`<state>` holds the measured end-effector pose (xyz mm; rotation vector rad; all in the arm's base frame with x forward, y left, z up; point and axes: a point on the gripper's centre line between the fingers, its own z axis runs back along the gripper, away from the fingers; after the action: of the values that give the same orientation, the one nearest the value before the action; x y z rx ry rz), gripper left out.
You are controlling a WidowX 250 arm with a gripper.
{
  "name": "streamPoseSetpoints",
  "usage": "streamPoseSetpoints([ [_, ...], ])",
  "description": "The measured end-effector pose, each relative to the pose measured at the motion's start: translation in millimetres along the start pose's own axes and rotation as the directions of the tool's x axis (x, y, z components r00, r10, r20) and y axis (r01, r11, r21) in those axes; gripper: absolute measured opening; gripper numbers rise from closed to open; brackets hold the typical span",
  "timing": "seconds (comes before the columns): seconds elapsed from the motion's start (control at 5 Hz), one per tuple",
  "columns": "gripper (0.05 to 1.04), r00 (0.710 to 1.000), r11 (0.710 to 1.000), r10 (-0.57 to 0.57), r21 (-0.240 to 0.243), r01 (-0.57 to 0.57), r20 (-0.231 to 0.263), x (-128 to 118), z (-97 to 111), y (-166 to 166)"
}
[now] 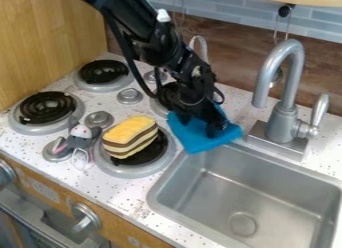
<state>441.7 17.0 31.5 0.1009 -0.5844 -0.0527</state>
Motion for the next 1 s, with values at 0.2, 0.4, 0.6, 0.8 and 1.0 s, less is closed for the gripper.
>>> streamPoseSetpoints([
  [0.2,1.001,0.998,0.997,0.052,0.052,-0.050,-0.035,-7.7,-1.1,22.4],
  [0.4,1.001,0.993,0.990,0.100,0.106,-0.093,-0.061,-14.7,-0.7,42.6],
  [0.6,1.001,0.987,0.981,0.140,0.147,-0.127,-0.083,-23.0,-0.1,57.0],
  [0.8,1.001,0.984,0.972,0.156,0.194,-0.136,-0.091,-26.8,1.2,69.7],
  [1.0,1.001,0.979,0.960,0.178,0.238,-0.151,-0.097,-29.6,1.0,86.5],
])
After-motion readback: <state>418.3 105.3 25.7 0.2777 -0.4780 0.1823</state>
